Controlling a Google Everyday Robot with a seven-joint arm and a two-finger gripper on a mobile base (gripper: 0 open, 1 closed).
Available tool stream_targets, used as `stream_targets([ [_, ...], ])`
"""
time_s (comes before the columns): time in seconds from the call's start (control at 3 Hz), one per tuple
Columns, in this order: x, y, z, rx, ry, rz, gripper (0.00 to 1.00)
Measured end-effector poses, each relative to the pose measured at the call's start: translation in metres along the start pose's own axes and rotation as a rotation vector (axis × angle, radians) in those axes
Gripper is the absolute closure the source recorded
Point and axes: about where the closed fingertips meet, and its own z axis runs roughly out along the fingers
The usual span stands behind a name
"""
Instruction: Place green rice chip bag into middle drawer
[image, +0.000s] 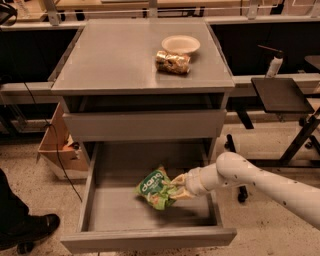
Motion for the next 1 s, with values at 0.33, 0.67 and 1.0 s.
stream_targets([
  [0.33, -0.001, -0.001, 0.001, 0.0, -0.003, 0.0, 0.14],
  [0.67, -0.01, -0.003, -0.006, 0.002, -0.015, -0.008, 0.0],
  [1.0, -0.031, -0.003, -0.036, 0.003, -0.005, -0.012, 0.0],
])
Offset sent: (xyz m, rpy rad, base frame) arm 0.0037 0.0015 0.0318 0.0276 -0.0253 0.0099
